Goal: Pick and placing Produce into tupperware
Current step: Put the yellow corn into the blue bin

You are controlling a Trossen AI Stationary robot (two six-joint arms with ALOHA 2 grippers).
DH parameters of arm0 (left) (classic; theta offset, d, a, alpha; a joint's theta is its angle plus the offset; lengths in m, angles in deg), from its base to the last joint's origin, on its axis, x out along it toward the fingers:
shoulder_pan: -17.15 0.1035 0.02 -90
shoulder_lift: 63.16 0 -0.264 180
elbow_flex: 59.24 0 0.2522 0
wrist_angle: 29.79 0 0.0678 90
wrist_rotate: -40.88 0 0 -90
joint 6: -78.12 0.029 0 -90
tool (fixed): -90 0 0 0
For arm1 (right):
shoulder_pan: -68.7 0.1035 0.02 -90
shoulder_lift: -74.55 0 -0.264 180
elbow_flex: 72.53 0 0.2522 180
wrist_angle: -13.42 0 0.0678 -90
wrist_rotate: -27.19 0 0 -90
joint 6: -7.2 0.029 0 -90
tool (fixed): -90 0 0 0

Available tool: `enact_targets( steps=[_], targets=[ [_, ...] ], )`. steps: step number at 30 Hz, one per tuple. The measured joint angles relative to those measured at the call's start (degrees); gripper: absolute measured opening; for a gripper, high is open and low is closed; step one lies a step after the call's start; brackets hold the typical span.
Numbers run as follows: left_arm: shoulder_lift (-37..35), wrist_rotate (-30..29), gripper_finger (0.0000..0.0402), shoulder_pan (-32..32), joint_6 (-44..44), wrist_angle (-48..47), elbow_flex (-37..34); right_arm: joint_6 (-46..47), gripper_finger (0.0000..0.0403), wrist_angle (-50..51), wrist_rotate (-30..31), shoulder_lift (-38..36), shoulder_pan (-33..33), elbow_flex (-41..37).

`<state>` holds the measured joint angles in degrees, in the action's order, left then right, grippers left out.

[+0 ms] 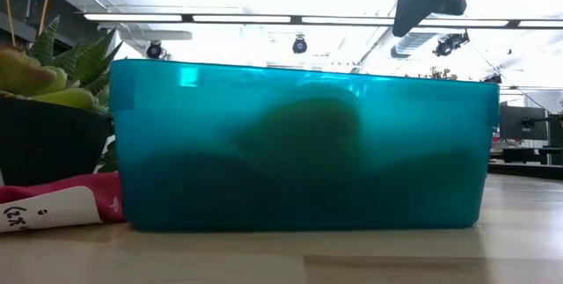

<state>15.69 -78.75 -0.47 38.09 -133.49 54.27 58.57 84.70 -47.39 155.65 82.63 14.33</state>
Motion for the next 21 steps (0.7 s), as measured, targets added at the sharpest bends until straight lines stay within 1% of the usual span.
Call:
enact_targets(
  steps=[5,11,16,21],
  targets=[
    [-8.43,0.92,0.0113,0.0,-10.23,-0.05,-12.46,-0.39,0.0002,-0.08,-0.46,0.0,-0.03,0.01],
    [-16.21,6.29,0.0113,-0.02,-25.42,-0.12,-25.03,-0.39,0.0002,-0.22,-0.46,0.0,-0.07,0.0],
    [-18.53,12.8,0.0113,-0.02,-32.49,-0.08,-33.02,-0.41,0.0002,-0.79,-0.46,0.0,-0.07,0.0],
    [-18.57,20.45,0.0113,-0.02,-36.33,-0.07,-38.11,-0.41,0.0002,-2.18,-0.46,0.0,-0.07,0.01]
  ],
)
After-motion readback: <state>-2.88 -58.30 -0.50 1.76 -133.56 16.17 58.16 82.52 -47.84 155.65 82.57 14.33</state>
